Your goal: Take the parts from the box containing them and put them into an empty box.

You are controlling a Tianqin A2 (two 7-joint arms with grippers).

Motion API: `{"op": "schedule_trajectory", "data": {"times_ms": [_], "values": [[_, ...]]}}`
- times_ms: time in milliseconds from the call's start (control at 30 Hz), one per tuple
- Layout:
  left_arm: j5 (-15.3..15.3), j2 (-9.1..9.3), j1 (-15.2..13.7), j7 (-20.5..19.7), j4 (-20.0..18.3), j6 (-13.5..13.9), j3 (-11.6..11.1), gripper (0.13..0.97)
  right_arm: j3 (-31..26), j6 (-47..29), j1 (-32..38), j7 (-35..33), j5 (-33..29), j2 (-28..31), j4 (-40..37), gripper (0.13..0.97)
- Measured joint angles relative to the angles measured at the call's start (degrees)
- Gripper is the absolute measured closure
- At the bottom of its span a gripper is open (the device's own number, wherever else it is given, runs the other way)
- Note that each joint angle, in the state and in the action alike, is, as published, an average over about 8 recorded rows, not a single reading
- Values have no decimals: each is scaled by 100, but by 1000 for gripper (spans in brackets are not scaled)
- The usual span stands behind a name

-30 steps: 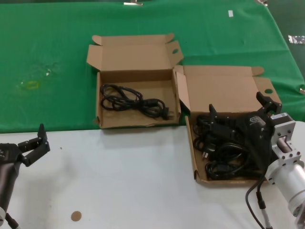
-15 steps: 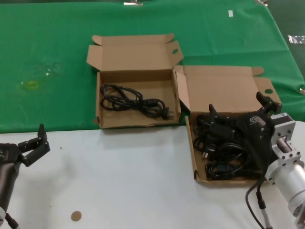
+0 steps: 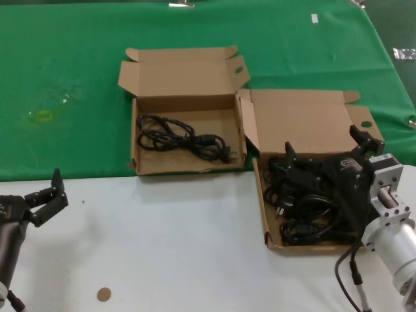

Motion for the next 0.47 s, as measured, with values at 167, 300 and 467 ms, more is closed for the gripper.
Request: {"op": "schedule_trajectory", "data": {"times_ms": [167,300,467], "values": [[0,0,0,0,0,0,0,132,0,0,0,0,0,0,0,129],[0,0,0,0,0,0,0,132,0,0,0,0,0,0,0,129],[0,0,0,0,0,0,0,132,0,0,0,0,0,0,0,129]]}}
